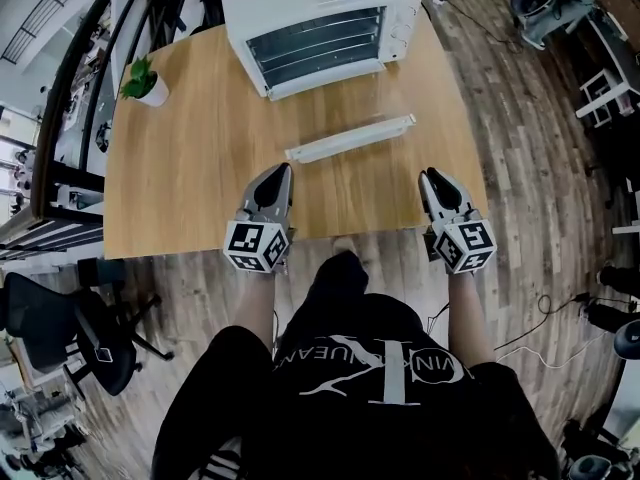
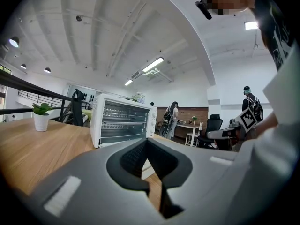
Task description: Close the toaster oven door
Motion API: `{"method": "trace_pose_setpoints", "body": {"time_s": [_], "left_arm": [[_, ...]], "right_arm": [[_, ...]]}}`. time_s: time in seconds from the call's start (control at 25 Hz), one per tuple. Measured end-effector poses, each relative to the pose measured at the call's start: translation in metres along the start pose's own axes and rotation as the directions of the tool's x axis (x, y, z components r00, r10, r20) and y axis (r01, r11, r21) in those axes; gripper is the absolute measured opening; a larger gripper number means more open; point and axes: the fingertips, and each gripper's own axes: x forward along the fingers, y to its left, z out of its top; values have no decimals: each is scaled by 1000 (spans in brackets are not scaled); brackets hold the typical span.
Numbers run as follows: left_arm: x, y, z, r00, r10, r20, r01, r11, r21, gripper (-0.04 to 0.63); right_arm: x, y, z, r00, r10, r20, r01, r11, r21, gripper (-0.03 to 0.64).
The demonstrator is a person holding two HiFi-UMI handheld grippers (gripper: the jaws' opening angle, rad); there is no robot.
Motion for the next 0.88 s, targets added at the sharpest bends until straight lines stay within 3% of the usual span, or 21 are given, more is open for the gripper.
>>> {"method": "trace_pose_setpoints", "body": {"time_s": [0.6, 0.88], "left_arm": [[52, 39, 5, 998, 61, 4, -61, 998, -25, -6], [55, 30, -19, 994, 101, -46, -104, 992, -72, -6]], "right_arm": [[76, -41, -37, 981, 27, -193, -26, 1000, 8, 26], [95, -55, -60, 958, 54, -281, -46, 998, 35, 26]]}}
